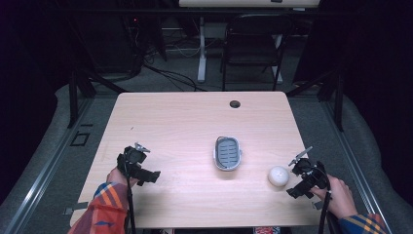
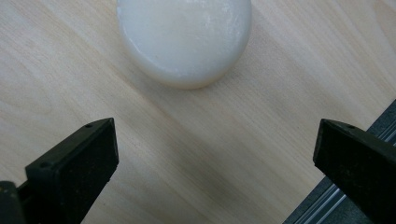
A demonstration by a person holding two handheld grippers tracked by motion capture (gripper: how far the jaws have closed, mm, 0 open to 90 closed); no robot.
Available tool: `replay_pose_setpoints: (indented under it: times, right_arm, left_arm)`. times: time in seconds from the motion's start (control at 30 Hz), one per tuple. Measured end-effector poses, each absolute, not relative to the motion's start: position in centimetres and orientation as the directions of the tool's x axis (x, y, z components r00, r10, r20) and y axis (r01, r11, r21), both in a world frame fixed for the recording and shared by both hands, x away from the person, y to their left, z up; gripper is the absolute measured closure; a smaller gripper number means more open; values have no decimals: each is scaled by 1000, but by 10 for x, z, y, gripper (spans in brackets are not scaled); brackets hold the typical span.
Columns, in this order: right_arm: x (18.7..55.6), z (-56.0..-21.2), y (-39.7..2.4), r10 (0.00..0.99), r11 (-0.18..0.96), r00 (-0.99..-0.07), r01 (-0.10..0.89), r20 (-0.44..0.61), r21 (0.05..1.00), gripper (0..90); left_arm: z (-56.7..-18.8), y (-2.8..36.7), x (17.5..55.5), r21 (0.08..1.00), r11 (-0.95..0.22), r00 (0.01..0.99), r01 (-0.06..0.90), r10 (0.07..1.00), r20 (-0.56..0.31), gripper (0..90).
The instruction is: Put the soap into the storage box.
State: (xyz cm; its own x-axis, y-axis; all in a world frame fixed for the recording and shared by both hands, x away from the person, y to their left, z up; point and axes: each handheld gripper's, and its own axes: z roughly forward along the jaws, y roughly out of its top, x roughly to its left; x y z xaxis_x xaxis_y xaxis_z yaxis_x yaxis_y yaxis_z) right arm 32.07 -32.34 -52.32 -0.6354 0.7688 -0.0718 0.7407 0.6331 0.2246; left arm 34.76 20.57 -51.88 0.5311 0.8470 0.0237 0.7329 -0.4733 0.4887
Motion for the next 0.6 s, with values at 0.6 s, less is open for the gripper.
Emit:
replay_pose_setpoints:
  times: [0.6]
  right_arm:
    - [327,-520,-316,758,646,-648,729,-74,228,0]
  left_arm:
    - [-519,205,348,477,-479,536,737,844,18,1]
